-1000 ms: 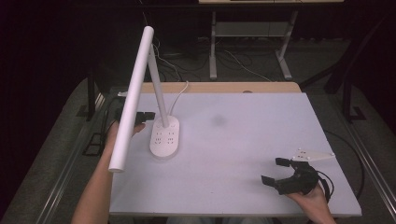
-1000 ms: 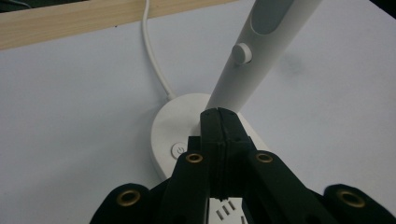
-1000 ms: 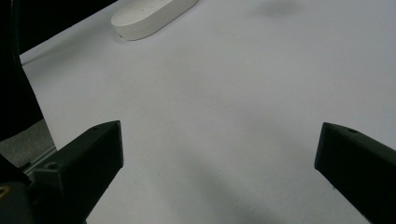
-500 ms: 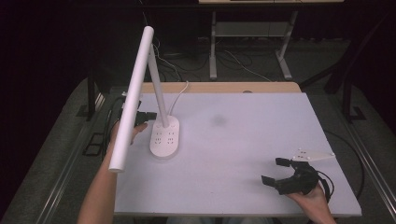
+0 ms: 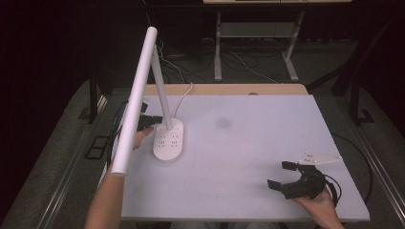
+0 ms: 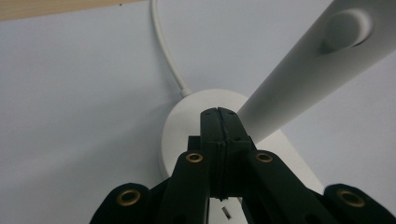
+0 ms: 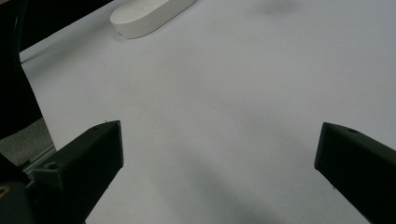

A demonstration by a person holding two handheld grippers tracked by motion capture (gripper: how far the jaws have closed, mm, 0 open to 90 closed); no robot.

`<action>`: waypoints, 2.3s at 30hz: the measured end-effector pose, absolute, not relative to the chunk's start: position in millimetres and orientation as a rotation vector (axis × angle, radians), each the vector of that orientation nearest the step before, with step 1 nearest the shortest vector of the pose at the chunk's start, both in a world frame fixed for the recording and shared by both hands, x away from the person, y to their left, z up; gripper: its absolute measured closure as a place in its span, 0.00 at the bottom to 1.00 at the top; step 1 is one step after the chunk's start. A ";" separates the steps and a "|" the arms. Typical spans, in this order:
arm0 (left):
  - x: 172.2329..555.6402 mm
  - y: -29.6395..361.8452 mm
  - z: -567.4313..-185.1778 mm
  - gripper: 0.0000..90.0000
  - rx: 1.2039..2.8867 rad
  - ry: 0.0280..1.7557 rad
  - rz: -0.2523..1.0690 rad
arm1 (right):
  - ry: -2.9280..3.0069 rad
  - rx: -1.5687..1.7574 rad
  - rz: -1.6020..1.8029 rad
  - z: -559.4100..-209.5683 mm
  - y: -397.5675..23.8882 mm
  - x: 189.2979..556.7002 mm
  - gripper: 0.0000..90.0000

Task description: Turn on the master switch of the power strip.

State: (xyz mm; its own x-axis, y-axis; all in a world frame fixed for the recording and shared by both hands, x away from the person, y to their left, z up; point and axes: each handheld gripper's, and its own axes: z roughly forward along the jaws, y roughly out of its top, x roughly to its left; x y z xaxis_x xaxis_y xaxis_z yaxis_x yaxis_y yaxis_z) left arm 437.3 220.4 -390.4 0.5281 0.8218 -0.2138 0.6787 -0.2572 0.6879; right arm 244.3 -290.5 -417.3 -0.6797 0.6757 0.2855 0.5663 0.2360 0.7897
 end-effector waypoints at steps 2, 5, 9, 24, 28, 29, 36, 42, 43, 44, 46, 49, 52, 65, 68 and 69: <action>437.6 220.3 -393.6 1.00 2.002 1.230 0.240 | 2.377 1.199 1.438 -417.2 -290.6 244.3 0.01; 437.9 220.0 -397.1 1.00 2.000 1.245 0.235 | 2.381 1.196 1.438 -417.3 -290.4 244.4 0.01; 438.6 219.3 -400.1 1.00 1.993 1.253 0.233 | 2.382 1.194 1.433 -417.7 -290.1 244.7 0.01; 440.2 217.2 -409.4 1.00 2.005 1.267 0.217 | 2.380 1.201 1.431 -417.6 -290.2 244.7 0.01; 440.3 217.5 -412.8 1.00 2.013 1.268 0.206 | 2.379 1.199 1.431 -417.6 -290.3 244.7 0.01; 440.1 218.4 -413.7 1.00 2.015 1.263 0.202 | 2.380 1.198 1.431 -417.7 -290.3 244.8 0.01; 437.6 223.8 -417.2 1.00 1.988 1.240 0.197 | 2.369 1.200 1.428 -417.1 -290.7 244.4 0.01; 434.5 224.1 -424.2 1.00 1.932 1.216 0.162 | 2.360 1.202 1.435 -416.3 -291.9 244.5 0.01; 434.5 222.1 -424.2 1.00 1.935 1.217 0.163 | 2.359 1.203 1.434 -416.5 -291.7 244.8 0.01; 434.6 220.2 -423.7 1.00 1.941 1.217 0.170 | 2.361 1.205 1.432 -416.6 -291.5 244.8 0.01; 434.9 217.7 -423.4 1.00 1.949 1.221 0.180 | 2.361 1.203 1.430 -416.7 -291.2 245.0 0.01; 435.0 217.4 -423.6 1.00 1.948 1.223 0.184 | 2.358 1.203 1.433 -416.1 -291.9 244.5 0.01; 434.6 217.1 -423.1 1.00 1.953 1.220 0.189 | 2.353 1.203 1.437 -416.2 -292.7 244.6 0.01; 434.8 221.3 -422.8 1.00 1.933 1.259 0.184 | 2.360 1.195 1.431 -416.4 -291.5 245.0 0.01; 436.3 221.7 -423.8 1.00 1.925 1.271 0.161 | 2.359 1.189 1.436 -416.1 -291.5 244.6 0.01; 436.2 222.0 -424.4 1.00 1.917 1.275 0.155 | 2.360 1.188 1.437 -415.9 -291.5 244.4 0.01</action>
